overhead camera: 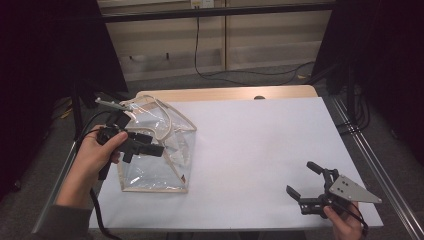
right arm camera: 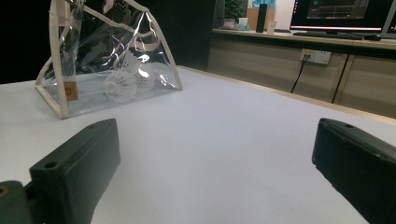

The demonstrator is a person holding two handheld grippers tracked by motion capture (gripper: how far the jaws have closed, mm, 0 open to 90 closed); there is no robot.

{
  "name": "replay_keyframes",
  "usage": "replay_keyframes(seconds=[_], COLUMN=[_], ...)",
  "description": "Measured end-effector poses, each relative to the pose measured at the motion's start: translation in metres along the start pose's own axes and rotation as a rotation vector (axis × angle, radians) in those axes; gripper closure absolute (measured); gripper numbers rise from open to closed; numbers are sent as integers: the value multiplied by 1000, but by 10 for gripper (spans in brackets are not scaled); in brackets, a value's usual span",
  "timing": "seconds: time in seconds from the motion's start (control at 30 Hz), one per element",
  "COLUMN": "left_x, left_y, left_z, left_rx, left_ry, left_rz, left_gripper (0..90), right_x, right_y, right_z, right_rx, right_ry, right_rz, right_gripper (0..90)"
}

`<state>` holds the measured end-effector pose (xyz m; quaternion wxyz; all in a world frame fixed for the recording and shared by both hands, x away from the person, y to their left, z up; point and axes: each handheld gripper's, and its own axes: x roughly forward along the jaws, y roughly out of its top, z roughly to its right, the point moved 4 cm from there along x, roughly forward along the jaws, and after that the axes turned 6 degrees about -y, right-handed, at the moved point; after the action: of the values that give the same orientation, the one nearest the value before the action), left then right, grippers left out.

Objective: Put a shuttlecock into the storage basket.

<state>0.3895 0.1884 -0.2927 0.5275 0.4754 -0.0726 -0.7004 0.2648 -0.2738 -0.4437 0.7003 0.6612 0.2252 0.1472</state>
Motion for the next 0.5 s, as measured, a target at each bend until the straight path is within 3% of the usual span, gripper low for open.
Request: replay_keyframes(seconds=[0.5], left_x=[4], left_y=[-10], left_z=[-2], left_rx=[-11], left_ry=[-15], left_rz=[4], left_gripper=[90], right_x=[0], right_y=[0], right_z=[0], right_rx=[-3], right_ry=[1], right_rz=[1], right_gripper=[8])
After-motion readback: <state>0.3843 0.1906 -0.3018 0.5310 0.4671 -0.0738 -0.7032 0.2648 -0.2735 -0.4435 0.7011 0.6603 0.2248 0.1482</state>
